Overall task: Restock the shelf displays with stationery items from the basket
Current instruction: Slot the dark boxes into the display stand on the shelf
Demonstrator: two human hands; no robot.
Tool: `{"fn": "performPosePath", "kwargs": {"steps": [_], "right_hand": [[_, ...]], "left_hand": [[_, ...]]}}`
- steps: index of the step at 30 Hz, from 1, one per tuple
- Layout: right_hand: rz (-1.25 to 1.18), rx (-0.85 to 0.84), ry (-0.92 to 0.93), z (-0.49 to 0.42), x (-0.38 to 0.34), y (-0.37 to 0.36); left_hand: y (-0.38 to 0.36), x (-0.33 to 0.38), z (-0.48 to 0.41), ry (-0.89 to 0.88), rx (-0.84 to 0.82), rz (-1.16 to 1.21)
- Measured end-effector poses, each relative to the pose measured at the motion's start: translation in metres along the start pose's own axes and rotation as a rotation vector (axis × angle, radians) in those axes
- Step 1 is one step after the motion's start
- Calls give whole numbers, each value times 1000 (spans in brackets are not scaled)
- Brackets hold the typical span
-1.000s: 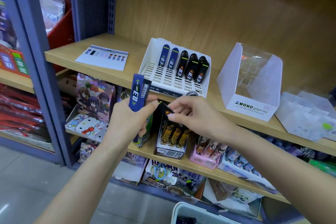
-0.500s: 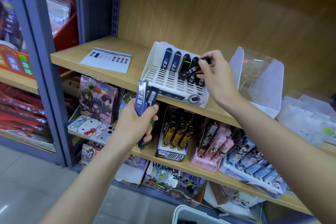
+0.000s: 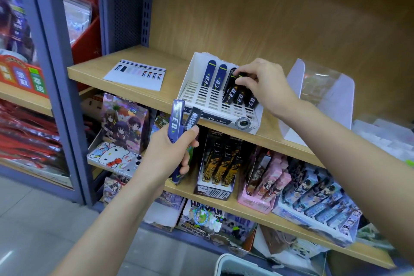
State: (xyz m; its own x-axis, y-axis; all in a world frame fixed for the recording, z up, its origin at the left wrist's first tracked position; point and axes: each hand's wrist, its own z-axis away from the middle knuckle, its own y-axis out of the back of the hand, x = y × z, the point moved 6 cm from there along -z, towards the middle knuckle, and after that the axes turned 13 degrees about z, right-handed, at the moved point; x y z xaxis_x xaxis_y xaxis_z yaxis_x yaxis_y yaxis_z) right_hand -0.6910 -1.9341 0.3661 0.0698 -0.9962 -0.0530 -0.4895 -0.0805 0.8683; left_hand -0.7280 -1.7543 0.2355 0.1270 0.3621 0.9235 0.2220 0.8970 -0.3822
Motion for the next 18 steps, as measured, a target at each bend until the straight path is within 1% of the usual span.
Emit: {"fn": "performPosePath", "kwargs": {"steps": [3,7,8,11,14,16,18], "right_hand": [[68,-15,62,-3,-8,-3],[-90,18,-11,-4,0,-8],[-95,23,-14,-3,1,-8],[-52,39,25,0,0,-12],[-2,92,61,2,-2,-10],[55,120,54,5,-4,-8],[30,158,34,13,-8,-6]], "left_hand": [[1,-2,-2,-3,24,39],[4,-1,-5,-17,46,79],[4,-1,-4,-21,43,81],[4,0,-3,-30,25,90],[4,1,-3,-34,11,77],[3,1,-2,-36,6,77],[4,2,-2,-44,5,87]]}}
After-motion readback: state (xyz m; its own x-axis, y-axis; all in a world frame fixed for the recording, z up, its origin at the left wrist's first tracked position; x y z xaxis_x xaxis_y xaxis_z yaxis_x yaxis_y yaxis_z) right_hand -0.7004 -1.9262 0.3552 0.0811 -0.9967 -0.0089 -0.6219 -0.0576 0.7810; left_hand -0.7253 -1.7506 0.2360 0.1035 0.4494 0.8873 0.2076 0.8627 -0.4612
